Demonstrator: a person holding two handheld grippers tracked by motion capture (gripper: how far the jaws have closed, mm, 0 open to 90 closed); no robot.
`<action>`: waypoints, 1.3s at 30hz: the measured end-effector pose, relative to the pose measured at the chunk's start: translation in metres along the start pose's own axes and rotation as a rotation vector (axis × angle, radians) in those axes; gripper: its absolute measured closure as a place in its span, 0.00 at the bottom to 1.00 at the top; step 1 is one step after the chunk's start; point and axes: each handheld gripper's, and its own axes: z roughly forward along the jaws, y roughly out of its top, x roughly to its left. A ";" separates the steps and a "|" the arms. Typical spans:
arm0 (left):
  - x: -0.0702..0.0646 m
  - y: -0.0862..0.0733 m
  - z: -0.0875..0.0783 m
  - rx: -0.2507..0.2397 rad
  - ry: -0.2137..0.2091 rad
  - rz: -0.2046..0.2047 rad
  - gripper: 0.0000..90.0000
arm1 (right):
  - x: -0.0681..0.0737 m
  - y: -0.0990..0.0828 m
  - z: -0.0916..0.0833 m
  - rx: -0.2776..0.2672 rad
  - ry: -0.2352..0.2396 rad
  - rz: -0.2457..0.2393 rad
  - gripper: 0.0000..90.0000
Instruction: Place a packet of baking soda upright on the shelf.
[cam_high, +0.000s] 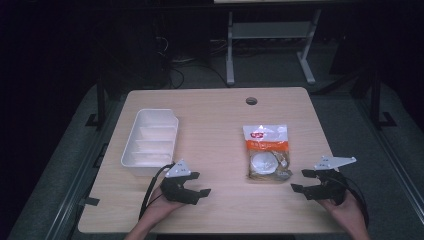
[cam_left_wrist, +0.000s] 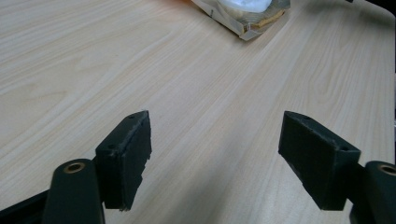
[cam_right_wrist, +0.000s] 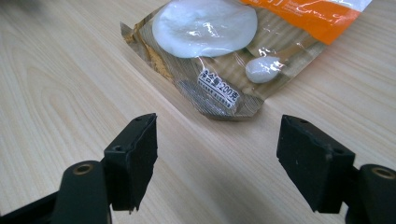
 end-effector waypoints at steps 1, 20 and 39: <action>0.000 0.000 0.000 -0.001 -0.002 -0.001 0.29 | 0.000 0.000 0.000 0.000 0.000 0.000 0.31; -0.001 0.028 0.012 -0.026 -0.014 -0.051 0.35 | -0.005 0.046 0.015 -0.031 -0.006 -0.060 0.42; 0.012 0.121 0.099 0.064 0.011 -0.085 0.43 | -0.012 0.061 0.052 0.066 0.042 -0.095 0.73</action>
